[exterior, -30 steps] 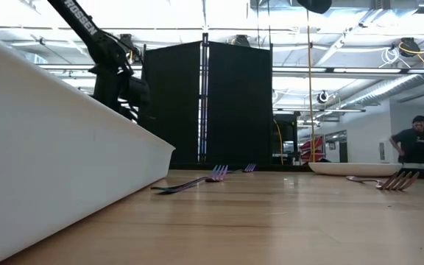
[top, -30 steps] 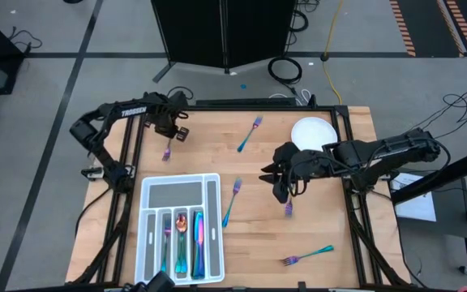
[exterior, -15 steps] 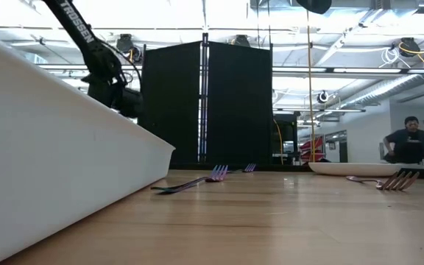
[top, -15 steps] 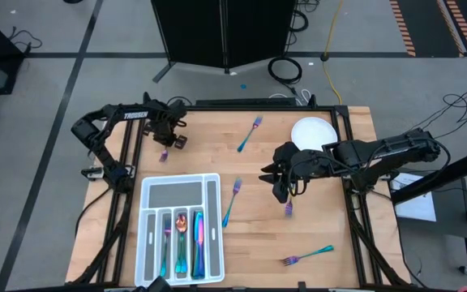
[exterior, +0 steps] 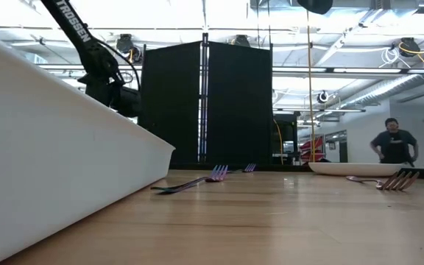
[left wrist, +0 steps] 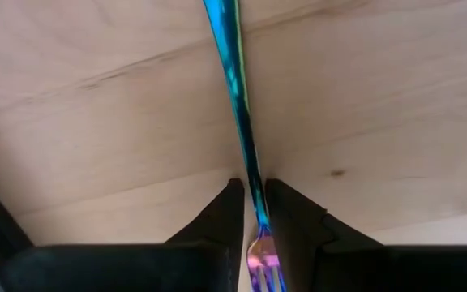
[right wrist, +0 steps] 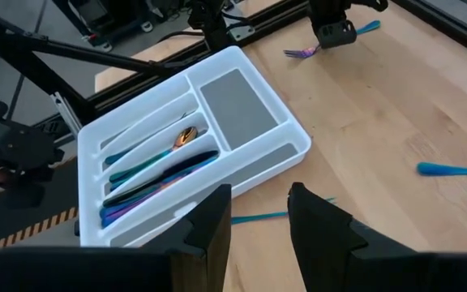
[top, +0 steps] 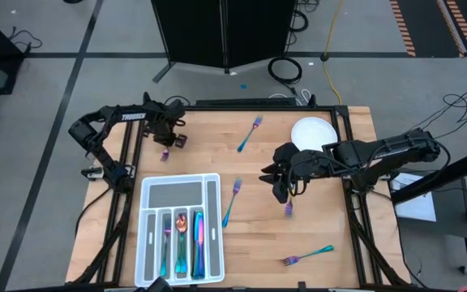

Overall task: Sort silverware
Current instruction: Put the top left iridescent fork into the cutlery tray

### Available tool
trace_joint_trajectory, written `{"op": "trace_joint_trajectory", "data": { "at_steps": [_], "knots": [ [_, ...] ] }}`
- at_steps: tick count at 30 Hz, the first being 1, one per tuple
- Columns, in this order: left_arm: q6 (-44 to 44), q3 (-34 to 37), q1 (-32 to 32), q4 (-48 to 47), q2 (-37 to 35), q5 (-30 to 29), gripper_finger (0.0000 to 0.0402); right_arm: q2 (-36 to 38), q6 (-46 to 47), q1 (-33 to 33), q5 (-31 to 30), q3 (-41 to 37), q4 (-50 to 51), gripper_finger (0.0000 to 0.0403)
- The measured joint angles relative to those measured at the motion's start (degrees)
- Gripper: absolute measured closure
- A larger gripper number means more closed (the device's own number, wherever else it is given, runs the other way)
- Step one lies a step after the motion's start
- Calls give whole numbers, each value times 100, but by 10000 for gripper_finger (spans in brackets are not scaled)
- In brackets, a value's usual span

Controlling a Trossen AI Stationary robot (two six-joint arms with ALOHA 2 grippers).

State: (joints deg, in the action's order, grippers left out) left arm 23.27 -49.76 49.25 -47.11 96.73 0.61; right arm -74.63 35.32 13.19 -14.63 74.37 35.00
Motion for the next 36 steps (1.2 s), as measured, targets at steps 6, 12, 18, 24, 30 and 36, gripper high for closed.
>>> {"op": "trace_joint_trajectory", "data": {
  "at_steps": [6, 12, 18, 24, 30, 36],
  "knots": [
    [17, 4, -6, 30, 4, 90, 376, 0, 170, 4, 4, 0, -1, 294],
    [-15, -18, -7, 23, 14, 115, 397, 0, 356, 4, 247, 0, -4, 294],
    [-380, -324, -22, -250, -168, 68, 399, 0, 439, 55, 308, -1, -12, 294],
    [-600, -595, -65, -602, -606, 489, 400, 0, 453, 52, 303, 0, -10, 294],
    [-1430, -619, -285, -661, -1239, 1599, 400, 0, 341, 52, 300, -2, -8, 294],
    [-2613, -619, -849, -1008, -1971, 2095, 400, 0, 244, 52, 295, 0, -4, 294]
  ]
}}
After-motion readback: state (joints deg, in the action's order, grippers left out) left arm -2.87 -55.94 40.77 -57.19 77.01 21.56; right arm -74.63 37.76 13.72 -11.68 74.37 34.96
